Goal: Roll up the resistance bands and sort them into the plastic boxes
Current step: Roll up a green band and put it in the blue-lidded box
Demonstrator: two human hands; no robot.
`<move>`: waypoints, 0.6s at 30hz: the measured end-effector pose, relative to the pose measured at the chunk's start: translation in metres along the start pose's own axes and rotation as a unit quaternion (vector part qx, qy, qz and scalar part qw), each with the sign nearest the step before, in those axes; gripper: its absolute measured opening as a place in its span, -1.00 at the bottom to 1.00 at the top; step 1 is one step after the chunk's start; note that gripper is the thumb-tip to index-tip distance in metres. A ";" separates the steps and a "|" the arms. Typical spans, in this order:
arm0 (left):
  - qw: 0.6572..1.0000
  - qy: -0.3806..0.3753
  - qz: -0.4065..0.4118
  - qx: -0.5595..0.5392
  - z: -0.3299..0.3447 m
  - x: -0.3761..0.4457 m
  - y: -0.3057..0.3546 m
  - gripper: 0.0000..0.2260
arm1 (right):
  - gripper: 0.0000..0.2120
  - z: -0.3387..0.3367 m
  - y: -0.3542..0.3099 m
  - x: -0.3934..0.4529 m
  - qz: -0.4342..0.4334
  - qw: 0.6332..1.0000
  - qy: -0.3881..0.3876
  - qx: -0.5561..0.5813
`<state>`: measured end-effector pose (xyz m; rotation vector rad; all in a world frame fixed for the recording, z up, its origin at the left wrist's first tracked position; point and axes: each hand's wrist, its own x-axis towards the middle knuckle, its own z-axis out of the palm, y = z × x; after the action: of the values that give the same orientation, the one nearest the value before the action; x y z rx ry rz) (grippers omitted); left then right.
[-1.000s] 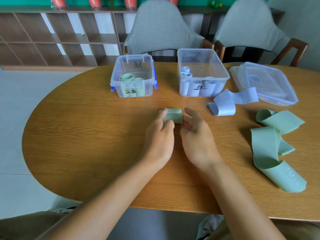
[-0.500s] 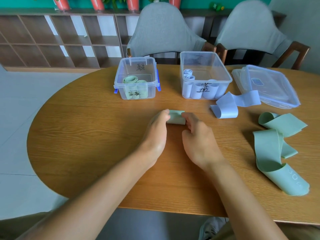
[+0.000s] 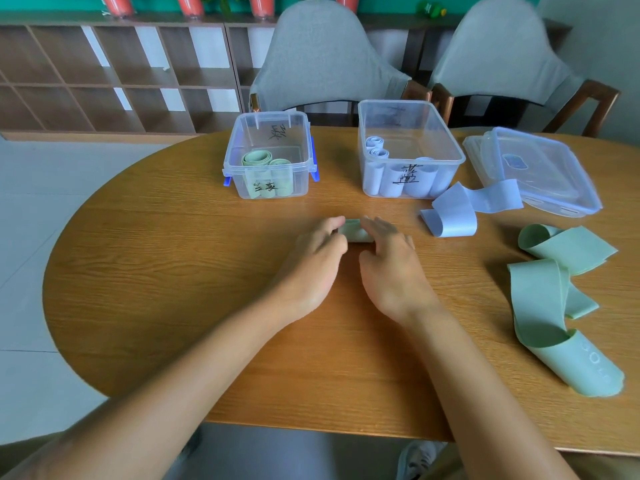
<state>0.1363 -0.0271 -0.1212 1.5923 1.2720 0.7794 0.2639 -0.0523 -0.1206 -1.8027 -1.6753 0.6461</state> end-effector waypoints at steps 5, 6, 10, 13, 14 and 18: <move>0.936 0.014 0.095 0.340 -0.003 0.010 -0.011 -0.47 | -0.36 0.001 0.006 0.009 0.027 0.997 0.024 0.063; 0.924 0.017 0.112 0.365 -0.002 0.014 -0.015 -0.46 | -0.36 0.000 0.005 0.009 0.034 0.995 0.037 0.082; 0.887 0.053 0.167 0.427 0.001 0.029 -0.022 -0.49 | -0.42 -0.004 0.004 0.007 0.059 0.982 0.074 0.164; 0.859 0.087 0.218 0.455 -0.005 0.044 -0.019 -0.63 | -0.44 -0.005 0.004 0.007 0.068 0.972 0.075 0.211; 0.852 0.089 0.226 0.465 -0.007 0.048 -0.017 -0.68 | -0.44 -0.005 0.005 0.007 0.070 0.970 0.073 0.221; 0.833 0.056 0.233 0.499 -0.015 0.064 -0.009 -0.71 | -0.44 -0.006 0.006 0.009 0.086 0.963 0.063 0.248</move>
<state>0.1370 0.0392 -0.1287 2.8155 1.4955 0.4825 0.2734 -0.0436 -0.1206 -1.5888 -1.1482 0.9127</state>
